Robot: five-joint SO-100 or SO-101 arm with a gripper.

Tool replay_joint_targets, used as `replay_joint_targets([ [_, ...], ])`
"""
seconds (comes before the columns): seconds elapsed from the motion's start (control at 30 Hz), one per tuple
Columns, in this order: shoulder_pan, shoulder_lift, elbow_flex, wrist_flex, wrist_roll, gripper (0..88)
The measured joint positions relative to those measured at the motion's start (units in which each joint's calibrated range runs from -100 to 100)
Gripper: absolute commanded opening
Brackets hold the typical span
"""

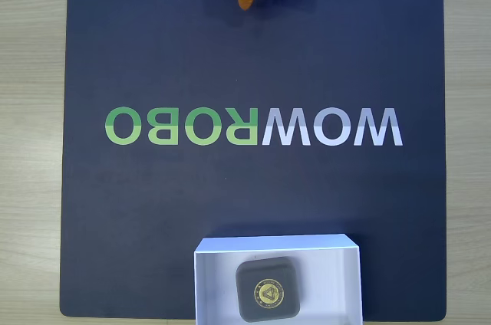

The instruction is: Grab the usb to bin

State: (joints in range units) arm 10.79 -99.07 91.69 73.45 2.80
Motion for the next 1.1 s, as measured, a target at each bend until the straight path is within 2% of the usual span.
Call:
replay_joint_targets([
  [1.1,0.00,0.00,0.00,0.00,0.00,1.0],
])
